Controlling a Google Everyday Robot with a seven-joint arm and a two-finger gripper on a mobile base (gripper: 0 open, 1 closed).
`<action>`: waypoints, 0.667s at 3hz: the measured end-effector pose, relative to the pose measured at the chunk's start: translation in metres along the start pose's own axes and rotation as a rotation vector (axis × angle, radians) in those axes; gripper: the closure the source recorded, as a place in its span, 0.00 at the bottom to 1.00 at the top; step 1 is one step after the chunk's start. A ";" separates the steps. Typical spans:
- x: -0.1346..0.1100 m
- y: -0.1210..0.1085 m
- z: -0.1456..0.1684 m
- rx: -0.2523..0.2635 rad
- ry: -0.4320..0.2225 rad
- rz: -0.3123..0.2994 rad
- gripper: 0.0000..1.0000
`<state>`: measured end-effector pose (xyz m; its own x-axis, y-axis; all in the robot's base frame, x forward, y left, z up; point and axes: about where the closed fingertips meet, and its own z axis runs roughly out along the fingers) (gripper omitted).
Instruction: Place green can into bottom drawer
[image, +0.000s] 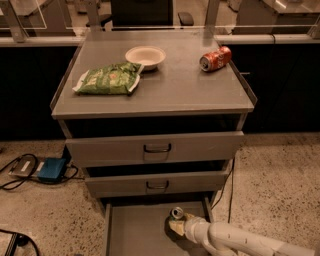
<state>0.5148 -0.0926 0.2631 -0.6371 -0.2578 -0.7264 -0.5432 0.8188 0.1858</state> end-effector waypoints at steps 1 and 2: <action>0.010 0.003 0.019 -0.016 0.013 0.002 1.00; 0.020 0.001 0.044 -0.061 -0.009 0.003 1.00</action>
Offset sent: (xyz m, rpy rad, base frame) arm 0.0245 0.0254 -0.0707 0.1142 -0.0004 0.0785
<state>0.5254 -0.0744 0.2202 -0.6339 -0.2500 -0.7319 -0.5734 0.7869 0.2279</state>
